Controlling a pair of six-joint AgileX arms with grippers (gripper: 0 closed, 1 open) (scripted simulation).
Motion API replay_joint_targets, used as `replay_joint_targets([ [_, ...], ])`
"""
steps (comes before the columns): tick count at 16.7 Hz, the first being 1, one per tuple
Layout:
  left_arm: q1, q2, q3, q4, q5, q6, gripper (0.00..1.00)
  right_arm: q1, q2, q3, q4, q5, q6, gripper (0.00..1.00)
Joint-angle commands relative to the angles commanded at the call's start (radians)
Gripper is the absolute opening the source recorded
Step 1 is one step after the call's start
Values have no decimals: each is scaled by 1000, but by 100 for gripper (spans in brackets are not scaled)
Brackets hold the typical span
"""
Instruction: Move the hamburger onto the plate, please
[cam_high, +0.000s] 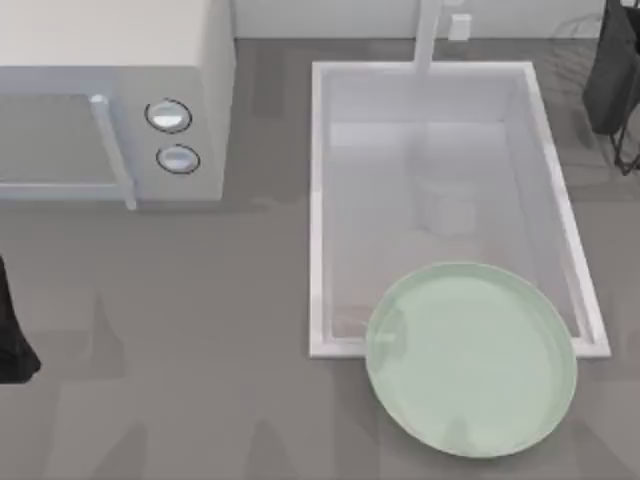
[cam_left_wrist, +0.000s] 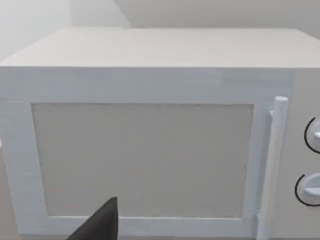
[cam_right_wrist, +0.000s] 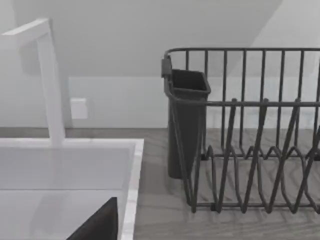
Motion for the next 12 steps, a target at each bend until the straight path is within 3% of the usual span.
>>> replay_joint_targets([
  [6, 0, 0, 0, 0, 0, 0, 100, -19, 108, 84, -85, 2, -108, 100],
  [12, 0, 0, 0, 0, 0, 0, 100, -71, 567, 351, -382, 0, -517, 100],
])
